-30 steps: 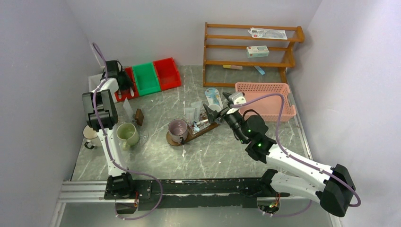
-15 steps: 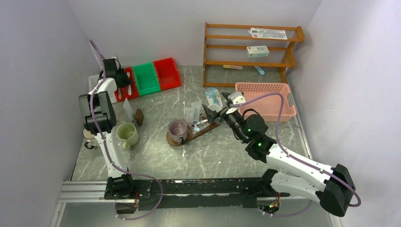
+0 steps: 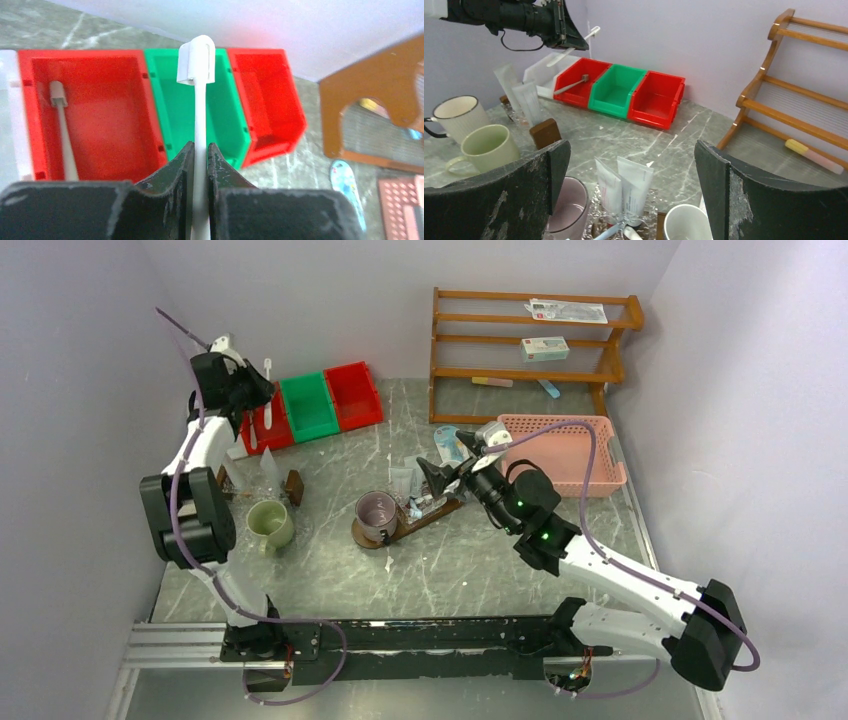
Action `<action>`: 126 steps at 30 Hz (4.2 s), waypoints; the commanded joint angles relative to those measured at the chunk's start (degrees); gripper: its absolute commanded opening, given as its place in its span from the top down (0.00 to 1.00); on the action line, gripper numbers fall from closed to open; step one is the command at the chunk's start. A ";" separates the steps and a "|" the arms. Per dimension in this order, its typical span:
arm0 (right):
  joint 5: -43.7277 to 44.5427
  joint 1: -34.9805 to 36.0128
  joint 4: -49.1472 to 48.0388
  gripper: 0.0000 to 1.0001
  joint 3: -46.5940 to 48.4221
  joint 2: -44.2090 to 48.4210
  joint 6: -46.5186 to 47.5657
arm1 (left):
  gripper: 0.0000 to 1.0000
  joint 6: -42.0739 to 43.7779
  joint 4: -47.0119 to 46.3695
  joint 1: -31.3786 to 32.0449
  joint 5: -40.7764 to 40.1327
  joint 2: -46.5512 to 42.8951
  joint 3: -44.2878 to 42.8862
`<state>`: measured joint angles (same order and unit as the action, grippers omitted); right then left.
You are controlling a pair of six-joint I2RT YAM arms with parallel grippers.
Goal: Prepare toiletry sets of a toothbrush and toothpaste on the tray
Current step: Pick up the toothbrush from the storage box.
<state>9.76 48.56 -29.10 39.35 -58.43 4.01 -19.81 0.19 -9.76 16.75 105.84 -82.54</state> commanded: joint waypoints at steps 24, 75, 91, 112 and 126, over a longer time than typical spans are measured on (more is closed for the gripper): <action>-10.53 7.43 -8.31 0.01 5.76 -12.90 -24.96 | 0.95 -12.48 -16.76 14.55 11.21 -40.11 32.36; -6.69 10.60 -13.24 1.00 13.50 -28.92 -21.79 | 0.52 -15.34 -19.62 27.95 4.56 -52.78 39.30; -3.53 11.24 -10.96 1.00 13.83 -28.90 -16.99 | 0.60 -8.33 -7.95 27.95 -0.46 -53.48 34.00; 6.24 14.46 -12.51 0.59 11.39 -25.83 -7.94 | 0.95 -5.17 -1.23 27.86 -12.26 -55.46 31.83; 9.07 12.38 -16.75 0.27 -2.26 -11.46 -5.27 | 0.95 1.89 -2.75 27.22 -41.98 -61.07 34.07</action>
<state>16.75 62.26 -43.33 40.10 -73.19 -2.46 -22.15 -1.08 18.02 -12.80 46.37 -48.99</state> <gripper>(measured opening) 0.712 0.090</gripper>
